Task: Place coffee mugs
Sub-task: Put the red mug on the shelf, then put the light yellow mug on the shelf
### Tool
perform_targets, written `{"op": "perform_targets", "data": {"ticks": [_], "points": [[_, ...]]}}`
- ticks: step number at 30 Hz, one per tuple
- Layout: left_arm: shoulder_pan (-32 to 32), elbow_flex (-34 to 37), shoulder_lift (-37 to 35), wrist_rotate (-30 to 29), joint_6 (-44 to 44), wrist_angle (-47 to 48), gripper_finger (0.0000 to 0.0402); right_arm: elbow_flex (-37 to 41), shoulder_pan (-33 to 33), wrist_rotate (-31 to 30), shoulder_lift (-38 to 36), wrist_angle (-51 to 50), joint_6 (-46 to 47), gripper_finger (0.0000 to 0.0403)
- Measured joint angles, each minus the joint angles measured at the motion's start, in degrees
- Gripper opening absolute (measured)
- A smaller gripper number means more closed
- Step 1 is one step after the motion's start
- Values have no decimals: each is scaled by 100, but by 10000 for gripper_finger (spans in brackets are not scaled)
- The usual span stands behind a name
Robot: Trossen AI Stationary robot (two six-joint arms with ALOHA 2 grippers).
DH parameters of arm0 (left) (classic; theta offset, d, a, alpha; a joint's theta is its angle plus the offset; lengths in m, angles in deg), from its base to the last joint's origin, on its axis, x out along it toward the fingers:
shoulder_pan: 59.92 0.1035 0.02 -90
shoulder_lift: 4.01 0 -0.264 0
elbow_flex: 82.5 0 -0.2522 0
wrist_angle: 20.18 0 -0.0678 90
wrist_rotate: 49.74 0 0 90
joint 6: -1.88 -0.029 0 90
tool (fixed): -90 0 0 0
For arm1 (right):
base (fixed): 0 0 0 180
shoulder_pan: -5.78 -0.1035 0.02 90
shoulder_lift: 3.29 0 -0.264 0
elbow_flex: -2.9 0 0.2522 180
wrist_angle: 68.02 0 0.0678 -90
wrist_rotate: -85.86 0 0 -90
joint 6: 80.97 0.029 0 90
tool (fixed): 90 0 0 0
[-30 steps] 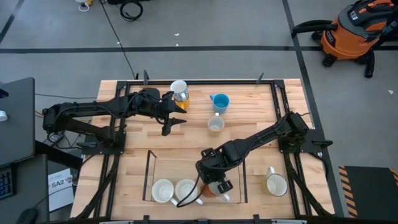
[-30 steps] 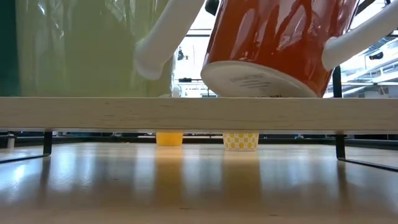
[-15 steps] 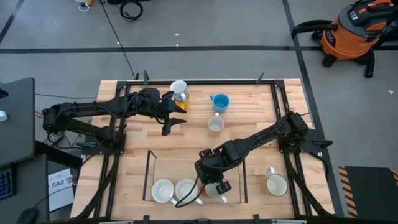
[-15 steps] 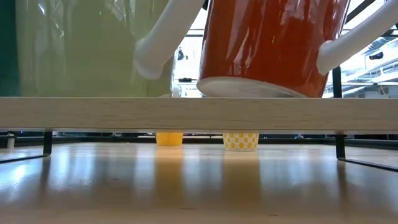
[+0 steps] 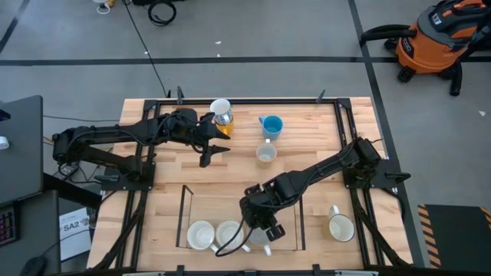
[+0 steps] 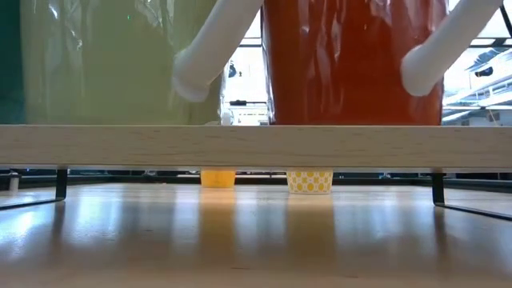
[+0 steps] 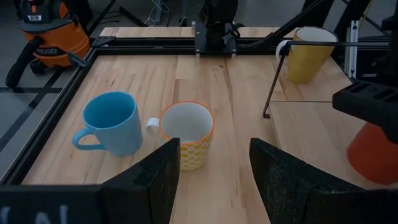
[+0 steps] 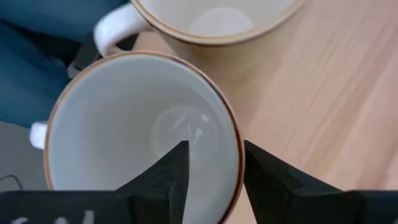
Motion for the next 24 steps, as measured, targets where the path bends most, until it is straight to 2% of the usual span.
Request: {"op": "perform_targets", "data": {"ticks": [24], "points": [[0, 0, 0, 0, 0, 0, 199, -25, -24, 31, 0, 510, -105, 158]]}}
